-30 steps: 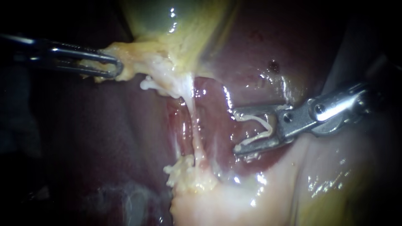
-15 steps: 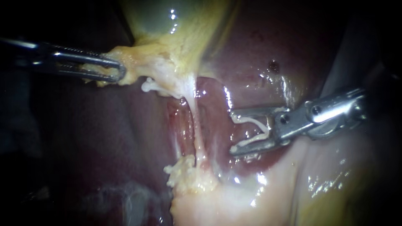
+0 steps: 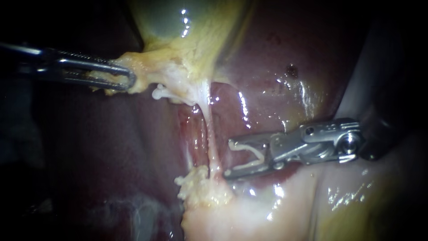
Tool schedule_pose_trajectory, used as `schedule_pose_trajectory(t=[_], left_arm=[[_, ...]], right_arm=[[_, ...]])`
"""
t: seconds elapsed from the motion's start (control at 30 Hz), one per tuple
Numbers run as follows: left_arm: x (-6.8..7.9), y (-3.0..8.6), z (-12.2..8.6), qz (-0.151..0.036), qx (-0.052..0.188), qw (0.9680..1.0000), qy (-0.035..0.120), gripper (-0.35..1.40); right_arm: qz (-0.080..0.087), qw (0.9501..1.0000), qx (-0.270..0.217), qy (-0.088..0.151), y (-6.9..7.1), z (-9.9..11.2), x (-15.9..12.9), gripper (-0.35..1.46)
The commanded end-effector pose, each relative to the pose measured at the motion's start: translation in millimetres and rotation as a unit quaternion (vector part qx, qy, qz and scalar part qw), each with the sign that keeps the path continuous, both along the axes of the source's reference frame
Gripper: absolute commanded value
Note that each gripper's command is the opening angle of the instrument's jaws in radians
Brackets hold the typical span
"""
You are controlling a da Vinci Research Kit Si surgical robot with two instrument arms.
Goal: Clipping first clip right tube
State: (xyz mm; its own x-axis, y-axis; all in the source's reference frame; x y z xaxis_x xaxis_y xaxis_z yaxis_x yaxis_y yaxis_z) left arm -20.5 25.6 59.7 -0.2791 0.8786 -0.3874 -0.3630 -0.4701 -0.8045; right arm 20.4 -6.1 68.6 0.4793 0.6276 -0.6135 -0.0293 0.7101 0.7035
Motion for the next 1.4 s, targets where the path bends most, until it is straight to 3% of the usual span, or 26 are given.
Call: schedule_pose_trajectory(t=[0.03, 0.27, 0.73, 0.87, 1.07, 1.4], left_arm=[[0.0, 0.0, 0.0, 0.0, 0.0, 1.0, 0.0, -0.35], [-0.1, -0.1, 0.1, 0.0, -0.001, 1.0, 0.001, -0.35], [-0.2, -0.2, 0.3, 0.0, -0.001, 1.0, 0.0, -0.35], [-0.3, -0.2, 0.3, 0.0, -0.001, 1.0, 0.0, -0.35], [-0.3, -0.2, 0.4, 0.0, -0.001, 1.0, 0.0, -0.35], [-0.2, -0.2, 0.6, 0.001, -0.001, 1.0, 0.0, -0.35]], right_arm=[[0.002, 1.0, 0.007, 0.002, -0.1, 0.3, 0.4, 0.47], [-0.001, 0.9993, 0.035, 0.012, -0.6, 2.2, 2.4, 0.47], [0.019, 0.9979, 0.056, 0.025, -0.5, 3.0, 3.3, 0.47], [0.029, 0.9966, 0.069, 0.034, -0.5, 2.9, 3.5, 0.47], [0.031, 0.9962, 0.073, 0.038, -0.8, 2.3, 3.6, 0.47], [0.04, 0.9926, 0.097, 0.062, -2.0, -0.1, 4.5, 0.47]])
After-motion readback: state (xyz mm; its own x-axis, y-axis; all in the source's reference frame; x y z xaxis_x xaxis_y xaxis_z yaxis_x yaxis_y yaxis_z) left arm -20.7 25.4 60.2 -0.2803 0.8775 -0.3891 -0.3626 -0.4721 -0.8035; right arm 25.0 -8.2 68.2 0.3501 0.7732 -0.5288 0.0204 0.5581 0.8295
